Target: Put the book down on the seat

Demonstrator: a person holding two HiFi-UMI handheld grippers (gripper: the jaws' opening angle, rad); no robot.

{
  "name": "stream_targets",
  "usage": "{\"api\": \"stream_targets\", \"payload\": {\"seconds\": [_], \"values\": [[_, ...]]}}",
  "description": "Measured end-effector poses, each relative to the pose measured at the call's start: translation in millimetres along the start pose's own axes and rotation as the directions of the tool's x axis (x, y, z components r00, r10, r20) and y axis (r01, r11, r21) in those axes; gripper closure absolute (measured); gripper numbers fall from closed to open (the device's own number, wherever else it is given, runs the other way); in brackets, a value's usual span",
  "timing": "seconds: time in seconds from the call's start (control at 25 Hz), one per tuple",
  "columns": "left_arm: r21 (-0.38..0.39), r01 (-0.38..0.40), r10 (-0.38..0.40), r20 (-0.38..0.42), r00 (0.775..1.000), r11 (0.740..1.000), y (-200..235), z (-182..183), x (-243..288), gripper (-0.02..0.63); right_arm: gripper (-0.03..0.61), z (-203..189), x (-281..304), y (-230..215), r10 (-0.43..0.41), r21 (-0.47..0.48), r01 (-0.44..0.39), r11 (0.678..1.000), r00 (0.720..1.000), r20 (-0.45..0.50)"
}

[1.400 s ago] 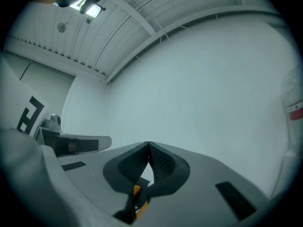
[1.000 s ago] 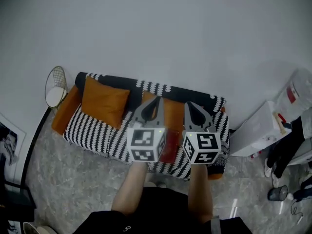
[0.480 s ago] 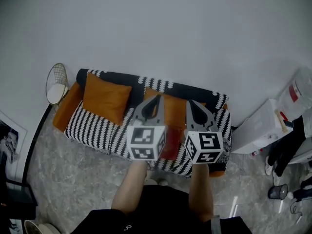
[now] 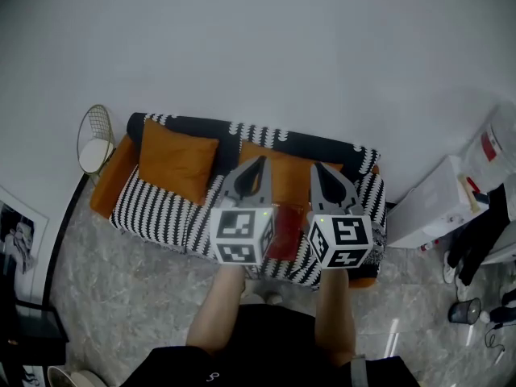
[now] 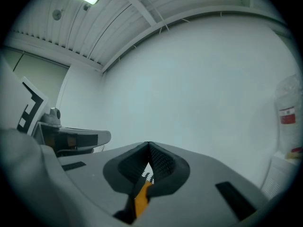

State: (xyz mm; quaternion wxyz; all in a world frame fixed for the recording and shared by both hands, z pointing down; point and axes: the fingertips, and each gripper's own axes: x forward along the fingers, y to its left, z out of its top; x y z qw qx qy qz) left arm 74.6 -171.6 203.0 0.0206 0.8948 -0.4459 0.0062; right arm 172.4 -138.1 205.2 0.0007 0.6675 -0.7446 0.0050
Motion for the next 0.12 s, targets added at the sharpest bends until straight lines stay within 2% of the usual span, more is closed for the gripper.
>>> {"api": "stream_targets", "payload": {"seconds": [0.12], "values": [[0.000, 0.005, -0.005, 0.005, 1.000, 1.000, -3.1, 4.7, 1.2, 0.603, 0.568, 2.7, -0.4, -2.6, -0.003, 0.000, 0.003, 1.000, 1.000, 0.005]]}}
